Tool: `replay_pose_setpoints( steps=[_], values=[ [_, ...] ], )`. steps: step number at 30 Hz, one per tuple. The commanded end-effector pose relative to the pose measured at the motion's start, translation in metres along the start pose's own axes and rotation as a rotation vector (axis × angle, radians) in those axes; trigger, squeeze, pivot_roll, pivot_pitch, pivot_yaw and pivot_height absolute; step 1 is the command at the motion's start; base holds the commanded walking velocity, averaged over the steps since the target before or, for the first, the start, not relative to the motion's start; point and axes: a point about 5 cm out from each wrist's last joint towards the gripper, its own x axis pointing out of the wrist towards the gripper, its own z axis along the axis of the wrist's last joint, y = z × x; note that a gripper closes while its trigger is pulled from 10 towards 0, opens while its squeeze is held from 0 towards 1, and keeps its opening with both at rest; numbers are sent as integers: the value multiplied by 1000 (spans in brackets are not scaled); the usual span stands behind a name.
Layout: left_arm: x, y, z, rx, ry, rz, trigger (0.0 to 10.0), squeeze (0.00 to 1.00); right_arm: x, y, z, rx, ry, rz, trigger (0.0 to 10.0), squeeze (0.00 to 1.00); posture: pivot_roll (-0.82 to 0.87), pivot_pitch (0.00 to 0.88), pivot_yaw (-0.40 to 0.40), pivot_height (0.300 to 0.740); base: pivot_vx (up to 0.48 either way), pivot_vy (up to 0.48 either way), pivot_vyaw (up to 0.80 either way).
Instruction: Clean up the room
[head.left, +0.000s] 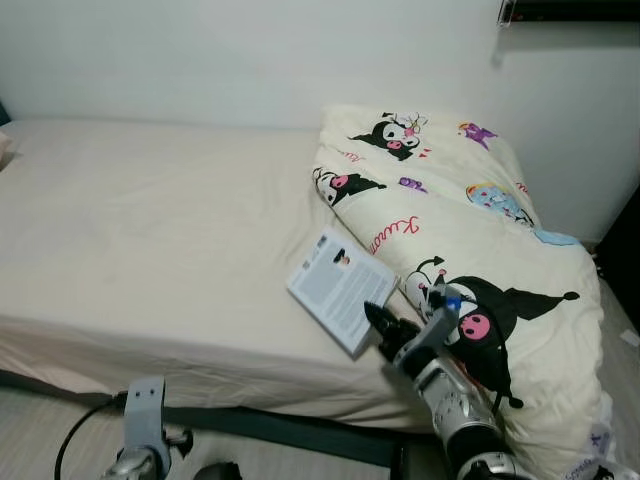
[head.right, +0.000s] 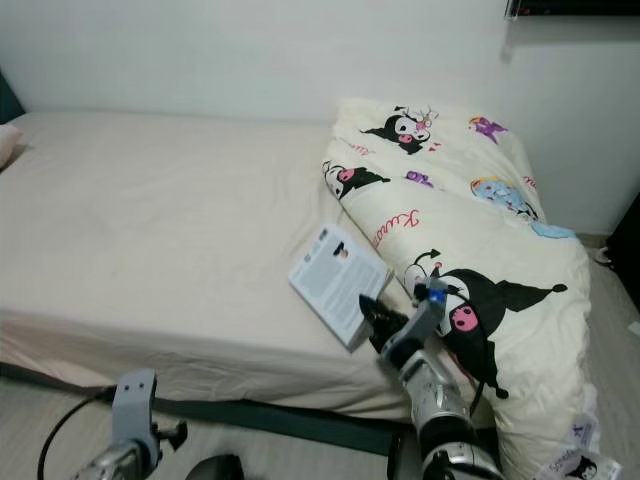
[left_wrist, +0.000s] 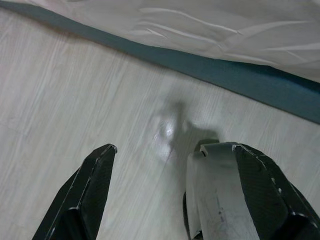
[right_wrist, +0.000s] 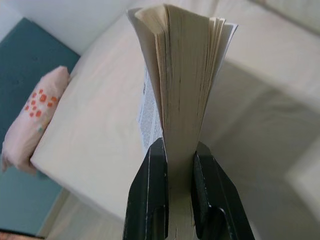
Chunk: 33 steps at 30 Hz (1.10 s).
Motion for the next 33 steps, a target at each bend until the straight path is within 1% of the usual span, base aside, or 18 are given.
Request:
replay_pose_setpoints(
  steps=[1,4,7,10,13,14,17,20,23,24,26,28,29,30,31,33],
  values=[
    [-2,2,-14,33,55,10,10000,0,-1,0,-3,-20,6,2,0,0,59,0,31,590,0,0,0],
    [-3,3,-20,63,82,6,10000,0,-2,0,-3,-21,11,5,0,0,53,0,38,605,0,0,0],
    [-4,3,-23,80,92,2,10000,0,-1,2,-2,-31,10,12,0,0,53,0,38,615,-95,0,0],
    [-4,2,-24,82,94,-1,10000,0,0,2,-1,-36,9,6,0,0,52,0,42,625,-316,0,0],
    [-4,-1,-24,88,92,-13,10000,0,0,2,-2,-32,6,2,0,0,54,0,41,635,0,0,0],
    [-4,-3,-25,91,91,-19,10000,0,0,2,-4,-31,9,0,0,0,53,0,41,645,0,0,0],
    [-4,-4,-25,89,92,-19,10000,0,-1,2,-5,-32,11,0,0,0,53,0,41,650,0,0,0],
    [-4,-8,-28,82,112,-25,10000,0,-2,1,-7,-37,19,-4,0,0,47,0,36,665,-480,0,0],
    [-4,-8,-29,85,116,-26,10000,0,-2,1,-7,-40,21,-3,0,0,47,0,36,675,-480,0,0],
    [-5,-10,-30,81,113,-28,10000,0,-2,0,-5,-67,21,-6,0,0,41,0,32,685,-480,0,0],
    [-5,-10,-30,81,113,-28,10000,0,-2,0,-5,-67,21,-6,0,0,41,0,32,685,-480,0,0],
    [-5,-12,-30,82,111,-30,10000,0,-3,-2,-4,-110,29,-29,0,0,39,0,31,695,-240,0,0],
    [-5,-13,-31,95,113,-32,10000,0,-4,-5,-6,-144,44,-60,2627,0,40,0,30,695,0,0,0],
    [-5,-13,-32,106,115,-33,10000,0,-5,-7,-7,-166,55,-81,2627,0,40,0,30,695,0,0,0],
    [-5,-14,-32,112,116,-35,10000,0,-7,-11,-10,-185,86,-118,4275,0,41,0,29,695,0,0,0],
    [-5,-14,-32,113,116,-36,10000,0,-8,-14,-12,-194,106,-141,4275,0,41,0,29,695,0,0,0]
  ],
)
